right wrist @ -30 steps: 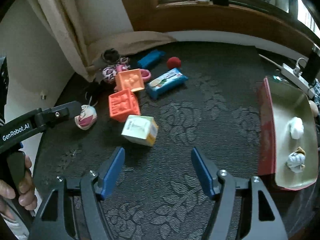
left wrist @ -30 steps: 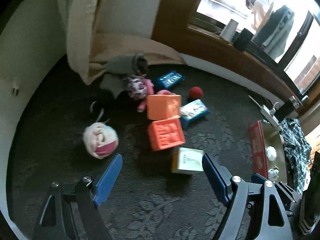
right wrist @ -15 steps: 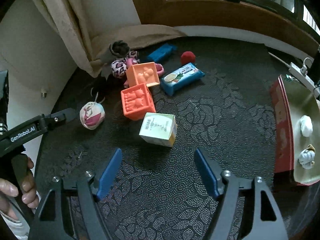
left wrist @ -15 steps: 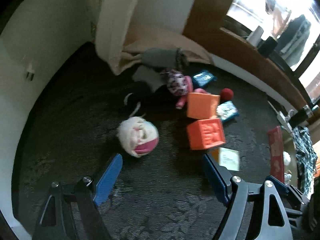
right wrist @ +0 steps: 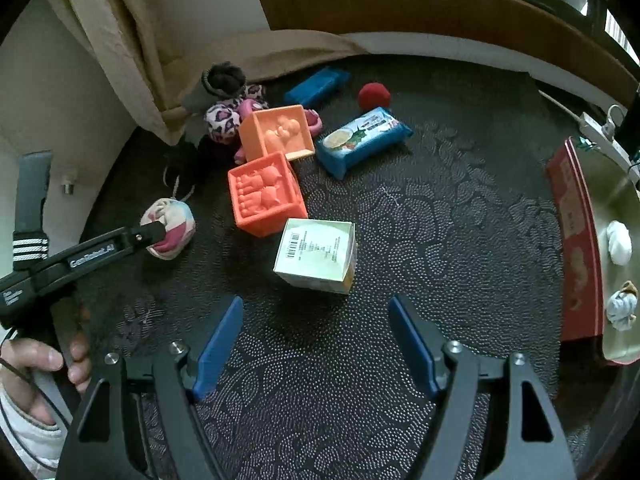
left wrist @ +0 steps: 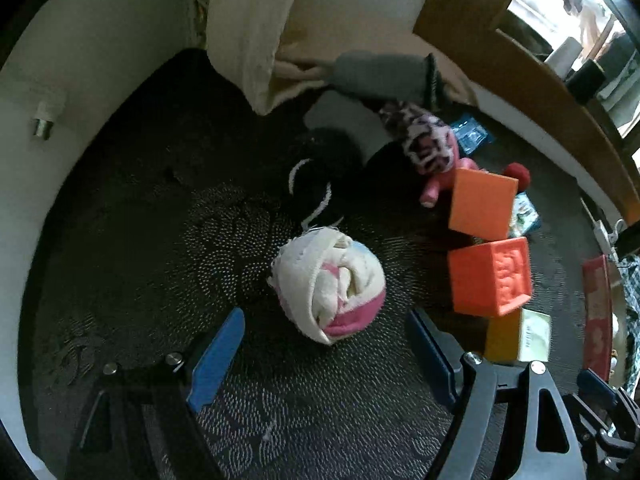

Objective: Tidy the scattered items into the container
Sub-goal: 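Grasp the pink-white cloth ball with the left gripper while the right grasps the green box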

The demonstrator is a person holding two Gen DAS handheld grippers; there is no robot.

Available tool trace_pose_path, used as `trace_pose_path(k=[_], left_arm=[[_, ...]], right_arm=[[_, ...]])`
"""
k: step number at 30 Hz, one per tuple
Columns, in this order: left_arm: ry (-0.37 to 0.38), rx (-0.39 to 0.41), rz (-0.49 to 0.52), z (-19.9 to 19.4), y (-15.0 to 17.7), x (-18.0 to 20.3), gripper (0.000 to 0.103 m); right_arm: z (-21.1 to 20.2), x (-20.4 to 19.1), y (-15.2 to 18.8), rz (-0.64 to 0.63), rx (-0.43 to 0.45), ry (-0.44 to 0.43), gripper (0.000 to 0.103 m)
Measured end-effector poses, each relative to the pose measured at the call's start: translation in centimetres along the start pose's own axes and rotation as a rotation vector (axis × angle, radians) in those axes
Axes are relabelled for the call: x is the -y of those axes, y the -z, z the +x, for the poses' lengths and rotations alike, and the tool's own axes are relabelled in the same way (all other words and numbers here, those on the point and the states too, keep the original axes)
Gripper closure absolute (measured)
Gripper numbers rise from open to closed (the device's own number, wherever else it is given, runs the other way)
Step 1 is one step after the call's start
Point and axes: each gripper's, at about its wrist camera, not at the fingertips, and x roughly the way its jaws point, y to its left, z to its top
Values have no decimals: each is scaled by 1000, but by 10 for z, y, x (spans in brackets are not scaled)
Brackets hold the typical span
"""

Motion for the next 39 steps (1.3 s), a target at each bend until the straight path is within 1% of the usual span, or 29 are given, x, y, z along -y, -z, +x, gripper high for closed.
trace_pose_path(k=[12,18,19,21,22,29,33,35,39], left_arm=[[-7,-55,40,37,-13,5,19],[-40,-49,64,43,-13,7,19],[-42,-48,65,42,-13,7,19],[-38,-43,64,41,-13,7,25],[-27,-41,65,38,-12,8,32],[-38,-44,47,26,-6,8,33],[-45,-24,45,8,-3,10,33],[-49,-9,44,-2,-1,12,33],[-53,11,44,-20,3,19,32]], right_arm=[[28,2,-17,8,-43,28,25],[43,3,-22,8,-69,30,25],[46,3,-22,8,-72,30,25],[51,4,-24,8,-80,29,25],[53,4,-24,8,-83,28,25],[71,6,-28,4,-107,30,25],[79,10,-27,14,-124,15,25],[78,10,-27,9,-126,7,41],[67,7,-28,-19,-102,5,43]])
